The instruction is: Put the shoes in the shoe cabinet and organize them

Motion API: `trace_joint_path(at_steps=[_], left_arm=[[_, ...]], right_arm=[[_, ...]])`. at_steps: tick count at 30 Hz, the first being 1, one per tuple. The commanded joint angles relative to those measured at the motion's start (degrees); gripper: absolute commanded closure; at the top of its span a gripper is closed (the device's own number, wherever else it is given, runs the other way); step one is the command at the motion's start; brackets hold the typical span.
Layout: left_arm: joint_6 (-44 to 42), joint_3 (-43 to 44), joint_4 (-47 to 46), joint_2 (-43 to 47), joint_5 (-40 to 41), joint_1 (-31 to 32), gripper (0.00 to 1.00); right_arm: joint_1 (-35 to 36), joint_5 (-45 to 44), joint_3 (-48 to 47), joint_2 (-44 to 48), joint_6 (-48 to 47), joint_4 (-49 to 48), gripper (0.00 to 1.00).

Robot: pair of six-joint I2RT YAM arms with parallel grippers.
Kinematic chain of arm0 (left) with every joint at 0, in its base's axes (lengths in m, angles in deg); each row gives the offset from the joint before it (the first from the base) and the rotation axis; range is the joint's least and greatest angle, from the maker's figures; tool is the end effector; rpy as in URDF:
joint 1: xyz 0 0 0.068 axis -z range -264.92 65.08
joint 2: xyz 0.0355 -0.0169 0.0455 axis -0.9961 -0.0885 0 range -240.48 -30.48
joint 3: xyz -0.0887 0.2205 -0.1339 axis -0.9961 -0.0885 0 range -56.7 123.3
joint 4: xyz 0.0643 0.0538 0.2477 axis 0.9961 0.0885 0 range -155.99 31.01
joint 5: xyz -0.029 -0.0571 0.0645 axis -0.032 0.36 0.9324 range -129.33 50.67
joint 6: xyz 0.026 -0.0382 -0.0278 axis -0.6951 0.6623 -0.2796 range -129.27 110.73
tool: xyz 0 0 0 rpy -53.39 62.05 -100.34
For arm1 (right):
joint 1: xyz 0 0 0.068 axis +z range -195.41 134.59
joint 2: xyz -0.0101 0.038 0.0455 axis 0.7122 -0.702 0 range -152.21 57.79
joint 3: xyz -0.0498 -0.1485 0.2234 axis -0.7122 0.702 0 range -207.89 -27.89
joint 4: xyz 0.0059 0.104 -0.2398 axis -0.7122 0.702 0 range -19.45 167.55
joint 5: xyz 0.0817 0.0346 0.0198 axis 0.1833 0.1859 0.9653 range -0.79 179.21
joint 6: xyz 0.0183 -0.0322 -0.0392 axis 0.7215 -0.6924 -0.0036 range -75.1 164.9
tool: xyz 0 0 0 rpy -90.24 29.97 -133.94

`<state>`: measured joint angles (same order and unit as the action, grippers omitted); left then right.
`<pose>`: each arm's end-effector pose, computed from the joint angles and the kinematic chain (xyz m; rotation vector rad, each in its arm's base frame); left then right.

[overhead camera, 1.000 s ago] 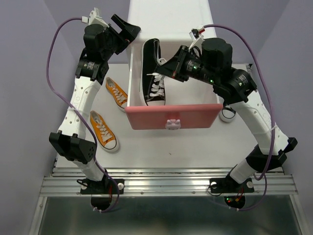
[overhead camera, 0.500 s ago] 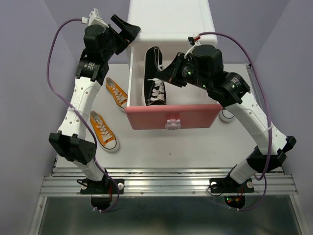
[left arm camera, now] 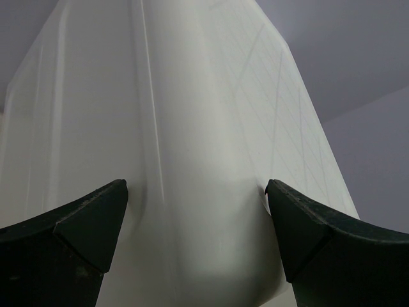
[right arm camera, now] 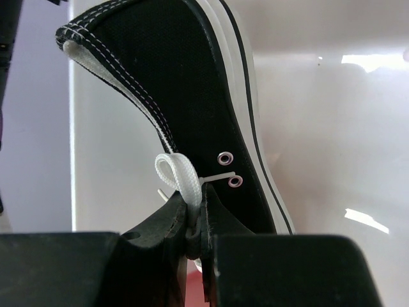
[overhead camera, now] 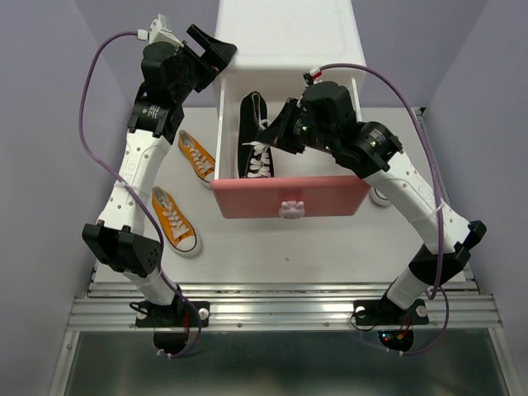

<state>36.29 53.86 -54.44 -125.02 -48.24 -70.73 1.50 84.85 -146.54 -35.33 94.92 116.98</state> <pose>0.3560 -0.0959 0.5105 -0.2959 1.5414 -0.9480 0.2287 0.2406 0.4978 0.1111 2.0806 1.0211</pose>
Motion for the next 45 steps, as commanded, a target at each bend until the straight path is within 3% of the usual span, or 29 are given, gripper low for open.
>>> trace_joint_path(at_steps=[1,15,27,45], left_arm=[[-4.3,-5.6,20.6,-5.1,1.4,0.0,0.01],[-4.1,-7.1,20.4,-4.0,2.1,0.0,0.01],[-4.0,-6.8,20.4,-4.5,2.0,0.0,0.01],[-3.5,-7.3,20.3,-4.4,2.2,0.0,0.01]], right_arm=[[0.6,-1.0,-2.1,0.6,2.4,-3.7,0.99],[1.2,1.8,-3.2,-2.3,1.5,1.6,0.99],[1.2,3.5,-5.6,-6.4,-1.2,-0.5,0.99],[1.2,-4.9,-10.5,-10.7,0.4,5.4,0.99]])
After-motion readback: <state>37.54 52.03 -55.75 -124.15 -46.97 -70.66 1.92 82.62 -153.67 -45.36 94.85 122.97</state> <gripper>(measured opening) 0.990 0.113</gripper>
